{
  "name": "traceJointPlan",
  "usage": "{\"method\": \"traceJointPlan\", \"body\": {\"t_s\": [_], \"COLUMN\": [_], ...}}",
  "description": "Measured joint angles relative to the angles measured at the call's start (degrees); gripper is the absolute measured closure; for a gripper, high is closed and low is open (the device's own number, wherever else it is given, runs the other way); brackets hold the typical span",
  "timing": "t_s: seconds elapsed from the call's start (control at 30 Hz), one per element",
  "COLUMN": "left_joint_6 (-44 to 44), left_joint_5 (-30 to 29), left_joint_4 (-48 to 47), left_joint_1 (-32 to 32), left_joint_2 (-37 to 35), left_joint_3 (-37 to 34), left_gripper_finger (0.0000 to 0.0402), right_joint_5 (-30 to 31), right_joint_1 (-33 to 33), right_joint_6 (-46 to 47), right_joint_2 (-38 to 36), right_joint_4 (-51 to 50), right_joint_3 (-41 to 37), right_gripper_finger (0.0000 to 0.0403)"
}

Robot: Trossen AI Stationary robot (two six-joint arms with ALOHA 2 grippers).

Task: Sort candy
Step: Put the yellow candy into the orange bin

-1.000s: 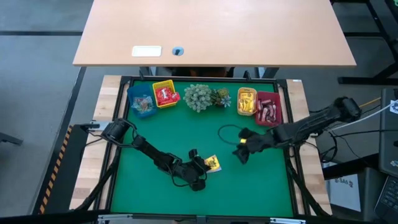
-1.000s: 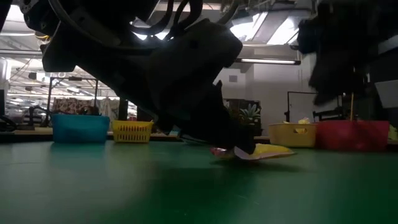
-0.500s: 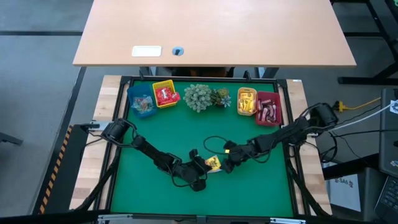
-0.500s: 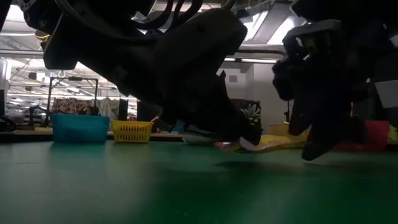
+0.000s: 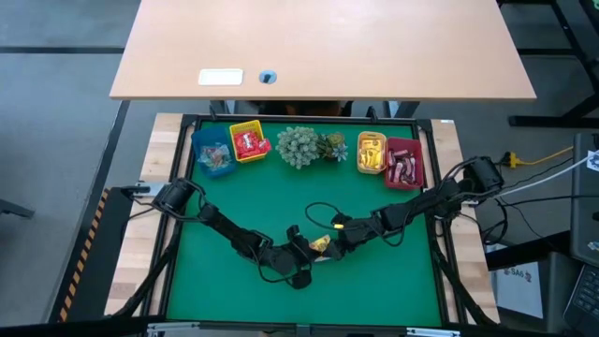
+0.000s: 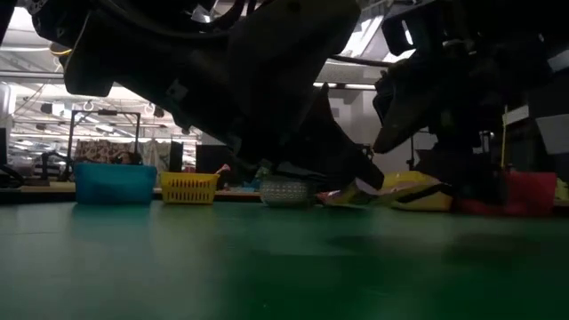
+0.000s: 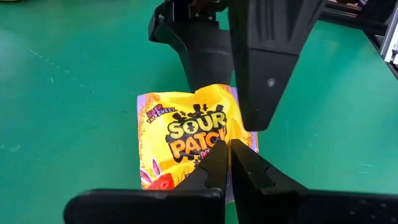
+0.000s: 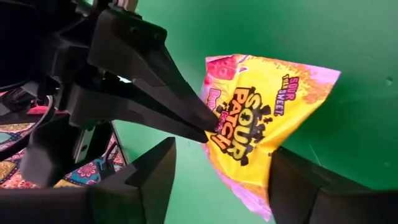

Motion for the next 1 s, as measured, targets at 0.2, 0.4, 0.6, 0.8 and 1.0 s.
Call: {"method": "traceJointPlan", "body": {"t_s": [0.2, 0.4, 0.6, 0.8, 1.0], "left_joint_6": [0.1, 0.1, 0.2, 0.4, 9.2], "left_joint_5": [0.0, 0.0, 0.0, -0.1, -0.8], "left_joint_4": [0.2, 0.4, 0.8, 2.2, 5.5], "left_joint_1": [0.0, 0.0, 0.1, 0.2, 0.2], "left_joint_2": [0.0, 0.0, 0.0, -0.1, -0.1], "left_joint_3": [0.0, 0.0, 0.0, 0.0, 0.0], "left_gripper_finger": [0.0401, 0.0401, 0.0377, 0.0317, 0.0304], "right_joint_5": [-0.9, -0.9, -0.9, -2.3, -4.5], "right_joint_1": [0.0, 0.0, 0.0, -0.5, -2.4], "right_joint_6": [-0.2, -0.2, -0.3, -0.4, -0.5], "right_joint_2": [0.0, 0.0, -0.1, -0.9, -4.7], "right_joint_4": [0.0, 0.0, 0.0, -0.1, -2.4], "right_joint_3": [0.0, 0.0, 0.0, 0.0, -0.1], "right_gripper_finger": [0.0258, 0.0359, 0.0387, 0.0397, 0.0396]}}
